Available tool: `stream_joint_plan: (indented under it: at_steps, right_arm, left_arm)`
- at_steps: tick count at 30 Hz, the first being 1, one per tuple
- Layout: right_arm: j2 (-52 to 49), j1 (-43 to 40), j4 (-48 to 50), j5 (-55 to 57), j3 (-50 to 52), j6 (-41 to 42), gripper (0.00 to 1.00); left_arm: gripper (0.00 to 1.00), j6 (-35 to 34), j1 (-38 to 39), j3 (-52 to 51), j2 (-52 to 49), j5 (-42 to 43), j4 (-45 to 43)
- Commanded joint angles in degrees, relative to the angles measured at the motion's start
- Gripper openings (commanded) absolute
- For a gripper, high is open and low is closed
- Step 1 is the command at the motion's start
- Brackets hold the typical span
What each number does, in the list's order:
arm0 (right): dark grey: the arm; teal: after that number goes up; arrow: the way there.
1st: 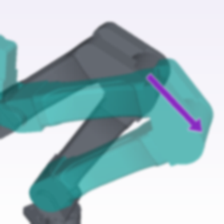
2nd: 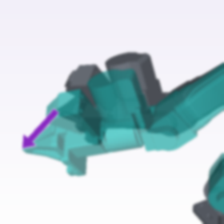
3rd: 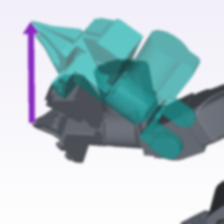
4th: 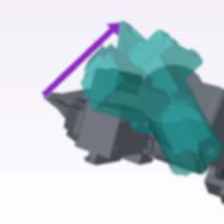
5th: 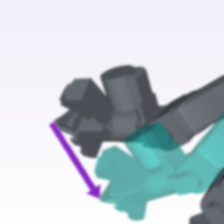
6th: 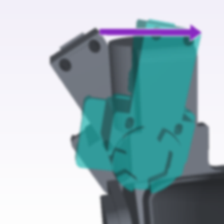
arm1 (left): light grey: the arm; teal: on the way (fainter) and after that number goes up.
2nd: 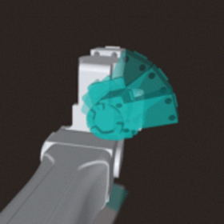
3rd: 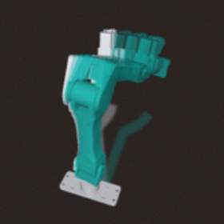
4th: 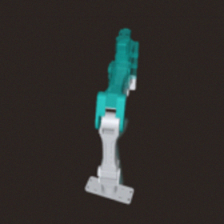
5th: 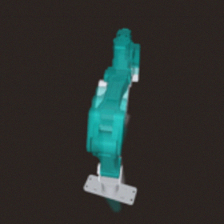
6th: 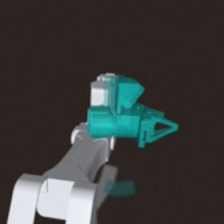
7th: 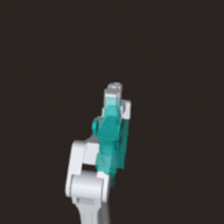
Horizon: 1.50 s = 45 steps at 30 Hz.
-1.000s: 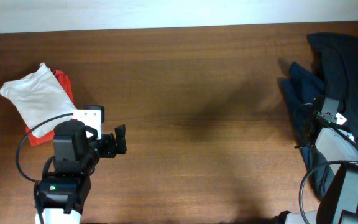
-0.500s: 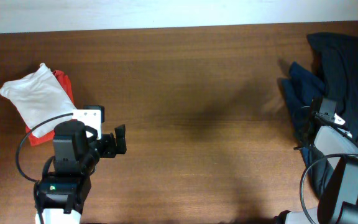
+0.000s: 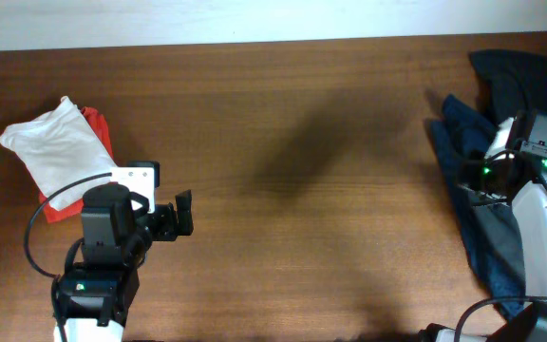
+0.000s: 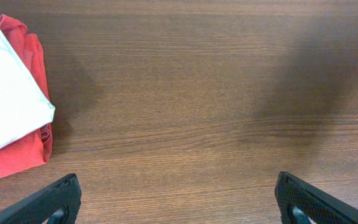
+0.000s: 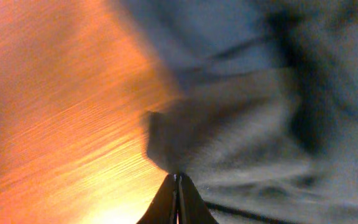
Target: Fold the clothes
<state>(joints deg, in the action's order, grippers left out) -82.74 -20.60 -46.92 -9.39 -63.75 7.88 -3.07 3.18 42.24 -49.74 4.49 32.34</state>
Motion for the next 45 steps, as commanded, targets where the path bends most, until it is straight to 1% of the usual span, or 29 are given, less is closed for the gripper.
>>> stream_joint_plan:
  at_steps: [1,2,3,5,6,9,11,12,13,15,16,18,19,21,23,24,26,27,28,29,30,32,33,36,38,41,42,44,45]
  right_arm:
    - [6.43,0.55,-0.46,-31.93,-1.66,-8.50,0.04]
    - [9.79,2.10,-0.46,-36.11,-2.12,-8.76,0.04]
    - [12.59,3.98,-0.42,-36.22,-2.16,-8.81,0.04]
    - [17.51,9.68,-0.94,-32.74,-2.16,-8.96,0.04]
    - [19.19,13.84,-1.81,-29.68,-2.16,-8.96,0.04]
    - [19.67,27.04,-3.43,-25.64,-2.14,-8.22,0.04]
    - [17.97,37.59,-1.64,-20.39,-2.14,-5.44,0.04]
    - [17.16,40.68,-0.79,-18.86,-2.14,-5.38,0.04]
    - [15.21,46.47,1.51,-14.08,-2.14,-2.93,0.04]
    - [10.80,54.03,5.84,-8.11,-2.14,0.17,0.04]
    - [8.61,56.24,8.02,-7.15,-2.14,1.27,0.04]
    - [1.99,60.33,15.45,-5.03,-2.14,4.39,0.04]
    - [-1.55,61.64,20.76,-4.94,-2.16,5.11,0.04]
    - [-4.26,62.69,25.83,-4.92,-2.16,5.09,0.04]
    - [-6.12,62.99,29.51,-3.48,-2.16,5.09,0.05]
    - [-6.25,62.95,29.14,-1.18,-2.16,5.09,0.21]
    - [-5.64,62.66,26.10,5.99,-2.19,5.05,0.61]
    - [-4.46,62.03,23.82,9.25,-2.23,5.09,0.96]
    - [-1.07,59.84,19.85,13.09,-2.62,5.09,0.99]
    - [1.20,58.10,17.31,14.58,-3.10,5.09,0.99]
    - [4.13,55.49,14.56,14.80,-3.41,5.09,0.99]
    - [10.25,47.87,8.07,14.58,-3.41,5.09,0.99]
    - [11.98,45.07,5.70,14.40,-3.41,5.09,0.99]
    - [15.91,35.67,-2.47,14.36,-3.41,5.09,0.99]
    - [16.26,30.84,-6.10,14.38,-3.41,5.07,0.99]
    - [16.04,23.82,-9.60,14.38,-3.39,5.09,0.99]
    - [16.04,21.46,-10.32,14.40,-3.39,5.09,0.99]
    - [16.04,17.66,-11.63,14.36,-3.39,5.09,0.99]
    - [16.04,16.65,-12.02,14.38,-3.39,5.09,0.99]
  left_arm:
    - [0.99,-0.74,-0.35,1.31,0.13,0.66,-0.13]
    - [0.99,-0.76,-0.35,1.31,0.13,0.66,-0.13]
    - [0.99,-0.76,-0.35,1.31,0.13,0.66,-0.13]
    - [0.99,-0.76,-0.35,1.31,0.07,0.66,-0.13]
    - [0.99,-0.76,-0.35,1.31,-0.09,0.66,-0.15]
    - [0.99,-0.76,-0.35,1.31,-0.20,0.66,-0.17]
    - [0.99,-0.76,-0.35,1.31,-0.20,0.66,-0.35]
    - [0.99,-0.74,-0.35,1.31,-0.20,0.66,-0.39]
    - [0.99,-0.76,-0.35,1.31,-0.20,0.66,-0.42]
    - [0.99,-0.74,-0.35,1.31,-0.20,0.66,-0.35]
    - [0.99,-0.76,-0.35,1.31,-0.20,0.66,-0.37]
    - [0.99,-0.76,-0.35,1.31,-0.20,0.66,-0.35]
    - [0.99,-0.76,-0.35,1.31,-0.20,0.66,-0.33]
    - [0.99,-0.76,-0.35,1.31,-0.20,0.66,-0.33]
    - [0.99,-0.76,-0.35,1.31,-0.20,0.66,-0.33]
    - [0.99,-0.76,-0.35,1.31,-0.17,0.66,-0.33]
    - [0.99,-0.76,-0.35,1.31,-0.20,0.66,-0.28]
    - [0.99,-0.74,-0.35,1.31,-0.20,0.63,-0.28]
    - [0.99,-0.76,-0.35,1.31,-0.17,0.66,-0.66]
    - [0.99,-0.79,-0.35,1.31,-0.17,0.85,-1.25]
    - [0.99,-0.79,-0.35,1.31,-0.26,3.52,-1.88]
    - [0.99,-0.83,-0.33,1.31,-2.12,13.35,-3.93]
    - [0.99,-2.21,-0.20,1.31,-3.41,15.78,-4.37]
    - [0.99,-8.57,2.12,1.31,-9.81,19.30,-4.50]
    - [0.99,-11.76,6.01,1.31,-16.02,20.22,-4.92]
    - [0.99,-22.05,14.60,1.31,-26.99,20.26,-7.04]
    - [0.99,-25.86,17.77,1.31,-30.86,21.14,-9.09]
    - [0.99,-28.76,22.43,1.31,-36.59,23.80,-14.38]
    - [0.99,-30.25,24.20,1.31,-38.49,23.80,-16.35]
